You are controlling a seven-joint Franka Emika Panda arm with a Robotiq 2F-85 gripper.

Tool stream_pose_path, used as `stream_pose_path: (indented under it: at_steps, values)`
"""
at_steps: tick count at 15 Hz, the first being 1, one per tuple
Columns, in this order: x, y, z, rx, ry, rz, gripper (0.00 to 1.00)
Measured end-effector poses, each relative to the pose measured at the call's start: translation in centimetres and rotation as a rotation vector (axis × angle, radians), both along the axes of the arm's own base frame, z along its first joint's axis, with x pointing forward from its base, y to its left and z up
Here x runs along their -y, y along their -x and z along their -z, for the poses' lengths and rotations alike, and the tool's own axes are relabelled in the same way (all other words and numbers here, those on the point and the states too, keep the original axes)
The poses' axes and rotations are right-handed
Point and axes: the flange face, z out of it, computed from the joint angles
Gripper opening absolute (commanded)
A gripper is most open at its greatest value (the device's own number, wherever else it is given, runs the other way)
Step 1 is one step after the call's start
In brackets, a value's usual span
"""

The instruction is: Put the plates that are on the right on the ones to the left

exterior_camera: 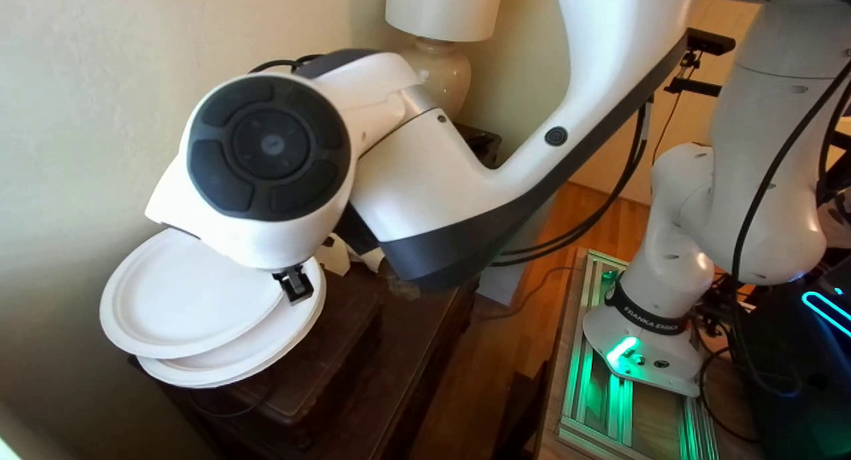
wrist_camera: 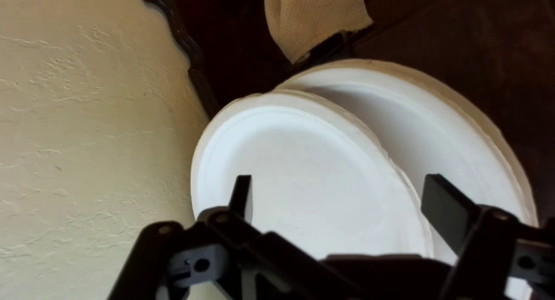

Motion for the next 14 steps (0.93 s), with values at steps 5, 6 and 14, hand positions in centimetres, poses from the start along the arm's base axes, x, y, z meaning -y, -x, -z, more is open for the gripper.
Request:
stream_pose_path:
  at_steps: [5,6,14]
  values:
    - [-0.2,6.1,-4.5,0.123,-0.210,0.116,1.00]
    - [0.0,7.9,-5.0,0.148,-0.245,0.150,1.00]
    - [2.7,15.7,-6.0,0.280,-0.369,0.295,1.00]
